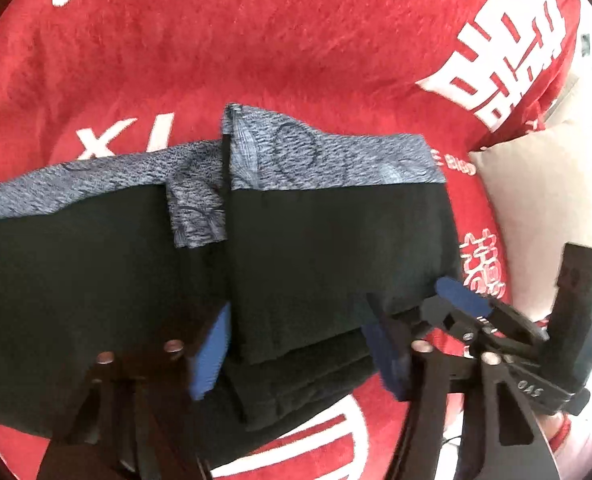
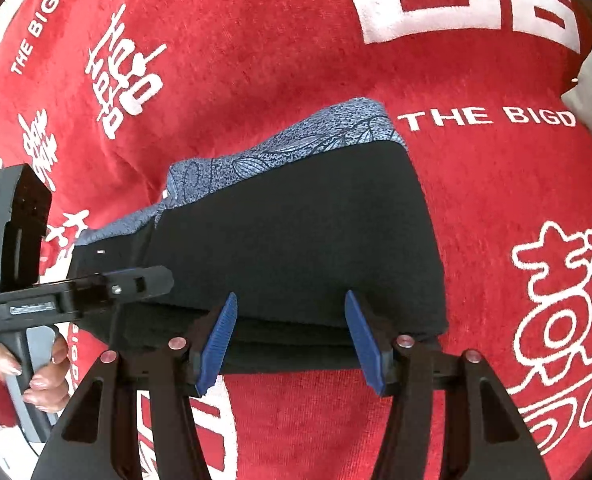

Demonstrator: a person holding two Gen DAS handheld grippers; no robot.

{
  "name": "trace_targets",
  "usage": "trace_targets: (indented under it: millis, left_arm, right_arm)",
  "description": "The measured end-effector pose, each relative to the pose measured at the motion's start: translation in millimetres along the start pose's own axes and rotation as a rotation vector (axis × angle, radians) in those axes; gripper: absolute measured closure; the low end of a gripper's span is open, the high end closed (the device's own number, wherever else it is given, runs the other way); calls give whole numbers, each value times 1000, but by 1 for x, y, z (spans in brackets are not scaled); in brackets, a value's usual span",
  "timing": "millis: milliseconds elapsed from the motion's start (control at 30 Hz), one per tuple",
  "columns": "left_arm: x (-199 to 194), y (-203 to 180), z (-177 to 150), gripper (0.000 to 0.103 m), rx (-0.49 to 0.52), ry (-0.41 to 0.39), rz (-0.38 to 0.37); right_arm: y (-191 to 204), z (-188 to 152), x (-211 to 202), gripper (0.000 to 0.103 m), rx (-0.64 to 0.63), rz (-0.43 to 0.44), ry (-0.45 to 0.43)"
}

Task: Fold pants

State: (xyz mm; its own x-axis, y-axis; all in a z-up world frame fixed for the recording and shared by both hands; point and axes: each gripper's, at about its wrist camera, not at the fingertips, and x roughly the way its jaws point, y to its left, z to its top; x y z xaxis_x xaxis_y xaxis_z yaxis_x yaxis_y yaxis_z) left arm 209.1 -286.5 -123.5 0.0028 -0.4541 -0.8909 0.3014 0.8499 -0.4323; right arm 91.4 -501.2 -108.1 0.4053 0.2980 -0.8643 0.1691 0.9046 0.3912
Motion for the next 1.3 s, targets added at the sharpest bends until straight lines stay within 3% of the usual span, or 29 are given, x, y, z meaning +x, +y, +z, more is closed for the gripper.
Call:
trace_targets:
  millis: [67,100,167,300,400,500,633,700,800,867,933,1000,1033,1067,1167,1300]
  left_arm:
    - [-2,1,-1,57,4,-2,8]
    - [-3,3,-1,73,5,-1,22]
    - [-9,9,-2,87,-23,-7,6]
    - [-37,8,-6,89,-42,-60,-55]
    - [-47,-3,-17,89,-20,-58,-69]
    - [-39,-8,-35,90,4,-27,-42]
    - [-11,8,-57,90,-38,18,-2]
    - [-13,11,-60,90,-46,-8,-11]
    - [-27,3,-57,89,-39,-24,46]
    - [-35,-3,-54,82,-23,-31,95]
    - [-45,-9,-46,36,-21,-69,109]
    - [-59,-14,-36,34,-7,-137,105]
    - [-63,-19,-30,34,8,-154,100]
    - [-64,-24,-22,34,19,-170,107]
    - [-49,-40,0,34,46,-187,140]
    - [-9,-45,16,34,41,-147,215]
  right_arm:
    - [-1,-1,-1,43,-4,1,0]
    - [-1,-1,-2,43,-4,0,1]
    - [-2,0,-2,43,3,0,3]
    - [-4,7,-12,44,29,29,15]
    - [-2,7,-23,44,17,41,33]
    - [3,0,-24,43,-13,25,69]
    - [6,-13,-11,44,-26,5,120]
    - [8,-17,-8,44,-41,-5,124]
    - [11,-19,-14,43,-57,0,127]
    - [9,-15,-23,43,-47,3,114]
    - [6,-6,-35,43,-33,-6,78]
    - [2,7,-44,49,-25,-36,44]
    - [-1,16,-45,58,-26,-59,34]
    - [-4,25,-43,77,-26,-73,37]
    - [-15,50,-34,80,-3,-104,27]
    - [-24,82,-17,80,14,-117,26]
